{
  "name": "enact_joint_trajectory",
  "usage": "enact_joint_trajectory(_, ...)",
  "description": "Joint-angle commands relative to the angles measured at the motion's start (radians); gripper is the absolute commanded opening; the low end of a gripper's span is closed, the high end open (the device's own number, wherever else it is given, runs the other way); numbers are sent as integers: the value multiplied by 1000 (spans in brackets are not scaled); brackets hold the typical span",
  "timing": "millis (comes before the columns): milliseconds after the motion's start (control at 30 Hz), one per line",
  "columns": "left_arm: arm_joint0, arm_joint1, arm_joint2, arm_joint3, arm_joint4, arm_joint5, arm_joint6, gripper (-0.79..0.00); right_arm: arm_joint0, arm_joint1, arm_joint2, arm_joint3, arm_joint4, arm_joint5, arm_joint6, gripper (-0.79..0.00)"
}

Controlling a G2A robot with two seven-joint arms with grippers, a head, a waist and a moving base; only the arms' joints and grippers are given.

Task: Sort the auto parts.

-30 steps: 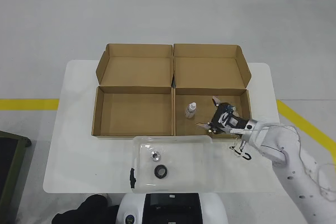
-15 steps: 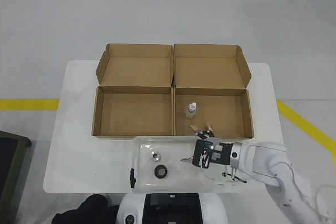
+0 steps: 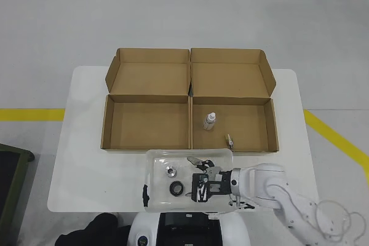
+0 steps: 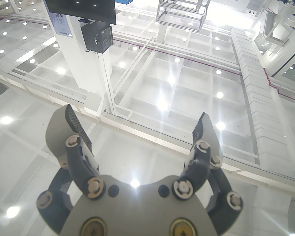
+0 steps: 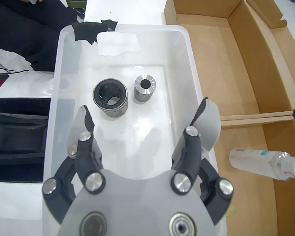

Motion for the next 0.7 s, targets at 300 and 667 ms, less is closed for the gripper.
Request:
enact_joint_trajectory(300,0,0,0,0,0,0,0,0,70,-34,-117,89,-20,3,5,-126)
enact_joint_trajectory(667,0,0,0,0,0,0,0,0,114,-61,-195,150,-20,-5,8,-342)
